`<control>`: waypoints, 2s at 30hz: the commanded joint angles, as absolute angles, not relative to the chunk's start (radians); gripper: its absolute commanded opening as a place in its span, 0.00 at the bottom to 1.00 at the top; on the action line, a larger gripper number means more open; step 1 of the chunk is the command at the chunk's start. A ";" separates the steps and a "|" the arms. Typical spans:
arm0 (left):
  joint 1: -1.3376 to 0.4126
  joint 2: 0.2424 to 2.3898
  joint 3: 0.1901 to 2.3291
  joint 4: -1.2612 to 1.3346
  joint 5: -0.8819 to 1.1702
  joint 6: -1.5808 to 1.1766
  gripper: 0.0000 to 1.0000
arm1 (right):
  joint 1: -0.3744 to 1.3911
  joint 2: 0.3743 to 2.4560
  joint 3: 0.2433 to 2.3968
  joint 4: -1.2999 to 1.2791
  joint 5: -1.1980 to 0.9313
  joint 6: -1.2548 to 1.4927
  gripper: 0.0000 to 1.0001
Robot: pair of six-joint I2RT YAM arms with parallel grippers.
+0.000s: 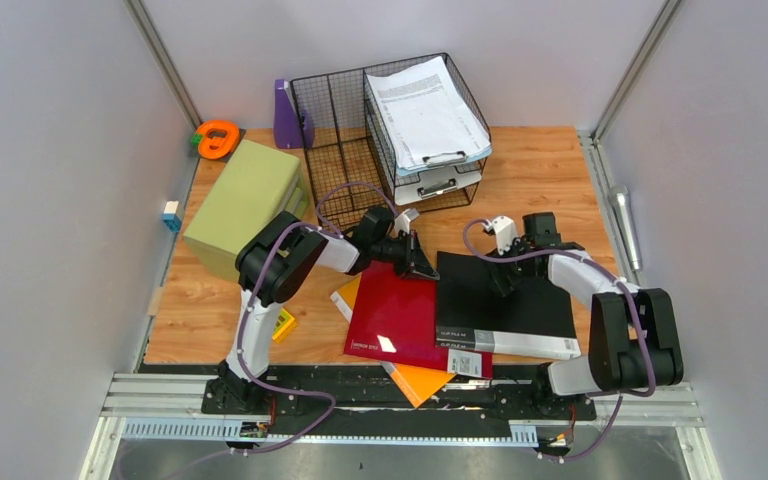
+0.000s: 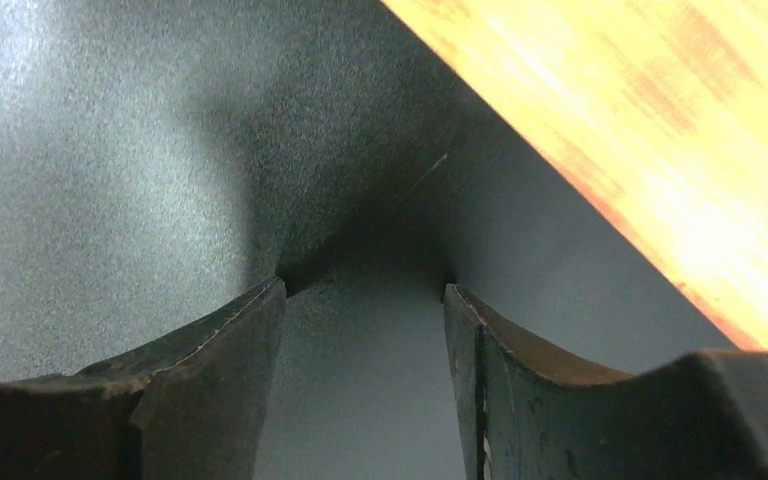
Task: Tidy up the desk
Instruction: Pick up the folder from the corner of the board.
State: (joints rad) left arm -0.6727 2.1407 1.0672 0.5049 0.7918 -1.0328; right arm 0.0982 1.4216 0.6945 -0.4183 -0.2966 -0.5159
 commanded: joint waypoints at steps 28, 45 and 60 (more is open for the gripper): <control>-0.523 1.861 1.152 0.121 0.790 -0.818 0.00 | 0.065 0.934 0.799 -0.941 -0.443 -0.673 0.82; -0.439 1.882 1.376 -0.144 0.864 -0.707 0.00 | 0.360 0.824 0.536 -0.655 -0.103 -0.780 0.81; -0.439 1.953 1.484 -0.247 0.947 -0.789 0.00 | 0.591 0.825 0.441 -0.401 -0.006 -0.768 0.79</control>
